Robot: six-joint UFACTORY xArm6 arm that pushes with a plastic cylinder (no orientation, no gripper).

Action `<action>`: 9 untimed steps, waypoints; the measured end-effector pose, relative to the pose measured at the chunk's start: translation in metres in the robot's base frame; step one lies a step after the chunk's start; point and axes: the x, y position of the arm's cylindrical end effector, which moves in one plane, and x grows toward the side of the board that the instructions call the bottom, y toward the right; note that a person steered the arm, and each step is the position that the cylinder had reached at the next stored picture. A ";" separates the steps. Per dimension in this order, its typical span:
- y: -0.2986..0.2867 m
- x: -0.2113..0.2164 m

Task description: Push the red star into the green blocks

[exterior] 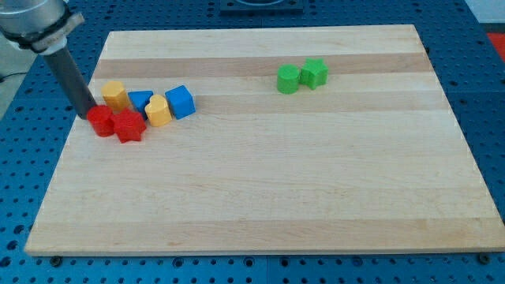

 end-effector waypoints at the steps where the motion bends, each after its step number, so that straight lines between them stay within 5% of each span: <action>1: 0.039 0.009; 3: 0.086 0.012; 5: 0.019 0.051; 6: 0.039 0.073; 9: 0.147 0.042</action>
